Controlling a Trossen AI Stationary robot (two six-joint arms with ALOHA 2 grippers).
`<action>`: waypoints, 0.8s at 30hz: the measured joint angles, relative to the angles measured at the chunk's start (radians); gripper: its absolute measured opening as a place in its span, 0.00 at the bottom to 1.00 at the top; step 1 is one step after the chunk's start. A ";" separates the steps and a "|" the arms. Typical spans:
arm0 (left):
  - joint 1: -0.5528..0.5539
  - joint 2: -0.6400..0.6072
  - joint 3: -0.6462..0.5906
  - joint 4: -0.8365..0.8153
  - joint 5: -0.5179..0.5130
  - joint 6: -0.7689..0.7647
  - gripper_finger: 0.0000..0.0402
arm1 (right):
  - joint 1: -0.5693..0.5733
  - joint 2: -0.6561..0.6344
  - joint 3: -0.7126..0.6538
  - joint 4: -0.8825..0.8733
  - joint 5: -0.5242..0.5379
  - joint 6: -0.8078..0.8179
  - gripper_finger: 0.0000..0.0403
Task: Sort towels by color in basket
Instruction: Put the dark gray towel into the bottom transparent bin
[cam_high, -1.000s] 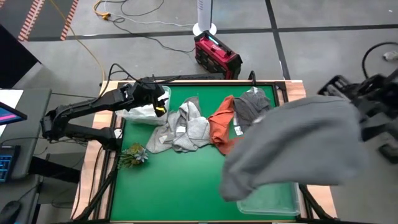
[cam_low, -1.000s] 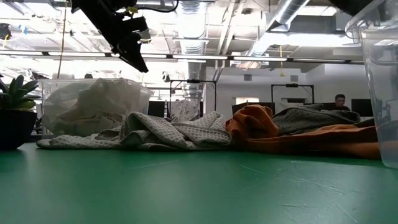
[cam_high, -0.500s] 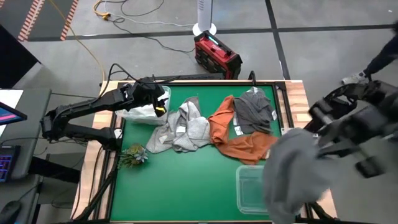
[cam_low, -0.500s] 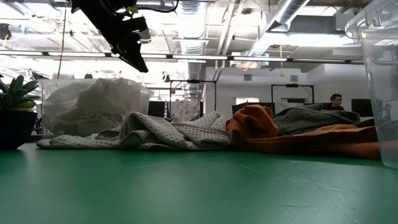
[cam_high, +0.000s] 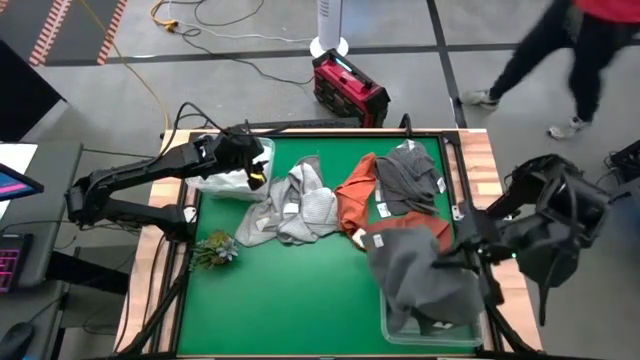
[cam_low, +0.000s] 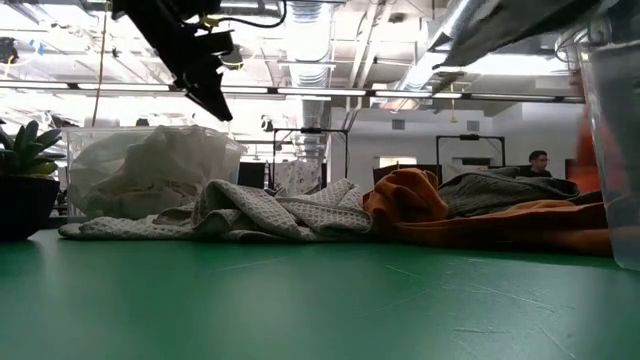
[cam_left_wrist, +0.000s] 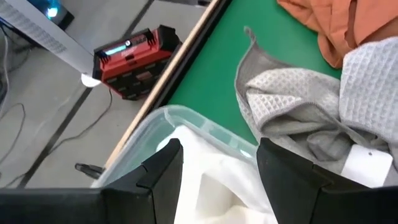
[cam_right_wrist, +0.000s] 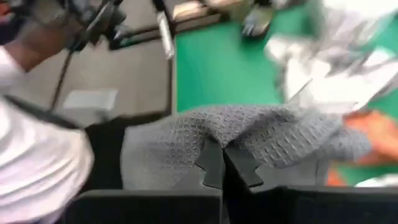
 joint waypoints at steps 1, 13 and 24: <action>0.000 0.000 0.000 -0.007 0.001 -0.006 0.49 | 0.015 -0.003 -0.006 -0.008 -0.007 0.047 0.05; 0.000 0.000 0.000 -0.015 0.054 0.020 0.49 | 0.118 -0.085 -0.440 -0.038 -0.111 0.621 0.05; 0.000 0.000 0.000 -0.014 0.136 -0.035 0.49 | 0.088 -0.144 -0.864 0.179 -0.351 1.292 0.06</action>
